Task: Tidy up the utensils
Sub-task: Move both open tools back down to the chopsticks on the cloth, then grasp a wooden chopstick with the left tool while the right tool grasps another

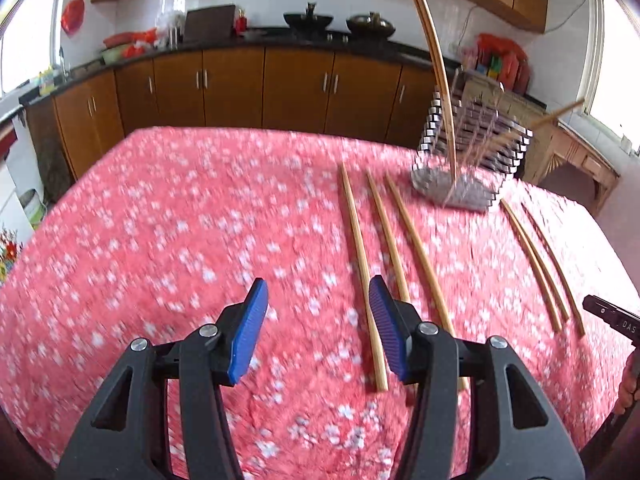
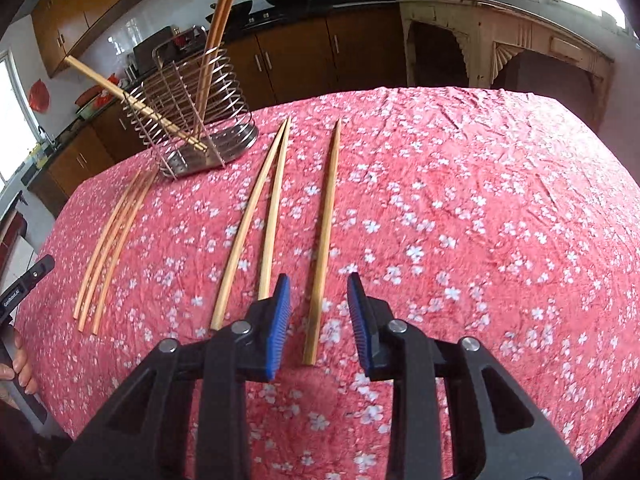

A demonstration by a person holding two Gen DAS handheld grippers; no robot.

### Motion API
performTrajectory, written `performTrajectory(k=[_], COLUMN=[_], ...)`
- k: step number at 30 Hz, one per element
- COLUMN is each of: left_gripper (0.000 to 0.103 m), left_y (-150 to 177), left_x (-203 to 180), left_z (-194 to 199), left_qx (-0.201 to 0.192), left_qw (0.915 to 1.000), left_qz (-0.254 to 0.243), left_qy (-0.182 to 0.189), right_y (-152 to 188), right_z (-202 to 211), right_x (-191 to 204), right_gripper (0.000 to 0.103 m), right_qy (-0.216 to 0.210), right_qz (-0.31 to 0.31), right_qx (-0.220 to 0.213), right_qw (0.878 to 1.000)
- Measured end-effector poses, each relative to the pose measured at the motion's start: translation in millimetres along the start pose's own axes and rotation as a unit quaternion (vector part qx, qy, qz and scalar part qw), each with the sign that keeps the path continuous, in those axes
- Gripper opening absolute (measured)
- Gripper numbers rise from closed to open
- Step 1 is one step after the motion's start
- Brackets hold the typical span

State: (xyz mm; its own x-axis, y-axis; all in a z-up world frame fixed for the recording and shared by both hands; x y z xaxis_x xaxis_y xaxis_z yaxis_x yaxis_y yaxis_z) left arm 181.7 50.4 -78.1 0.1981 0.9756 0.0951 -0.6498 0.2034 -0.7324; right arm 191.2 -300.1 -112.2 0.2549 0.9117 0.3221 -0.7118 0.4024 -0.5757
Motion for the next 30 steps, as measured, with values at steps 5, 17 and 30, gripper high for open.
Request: performTrajectory(k=[5,17,30], left_gripper=[0.053,0.028,0.008], left_y=[6.2,8.5,-7.6], left_x=[-11.7,-34.1,2.8], left_z=[-8.2,-38.1,-59.1], left_qx=[0.012,0.065,0.081], left_qw=[0.9997,0.9969,0.9958], left_qz=[-0.018,-0.039,-0.027], left_qy=[0.012,0.023,-0.032], right_y=[7.5,-14.7,-47.2], right_z=[-8.9,-9.5,-33.1], right_x=[-1.0,-29.9,-37.4], right_gripper=[0.016,0.008,0.008], right_qy=[0.036,0.065,0.097], right_qz=[0.025,-0.035,-0.018], right_qx=[-0.006,-0.020,-0.034], right_qw=[0.999,0.997,0.995])
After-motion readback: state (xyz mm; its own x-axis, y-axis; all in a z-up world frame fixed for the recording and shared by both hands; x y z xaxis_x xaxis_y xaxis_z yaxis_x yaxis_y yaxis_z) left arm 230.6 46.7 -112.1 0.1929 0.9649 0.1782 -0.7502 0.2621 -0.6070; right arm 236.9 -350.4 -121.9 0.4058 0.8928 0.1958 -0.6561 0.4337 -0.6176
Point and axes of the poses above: each gripper's, at about its wrist camera, not at the fingertips, and z roughly against the way its jaws point, x to its left, y to its underside, the point moved 1 cm from there along -z, roughly the way its jaws point, and after that the axes turned 15 degrees about -z, right-handed, at the moved point
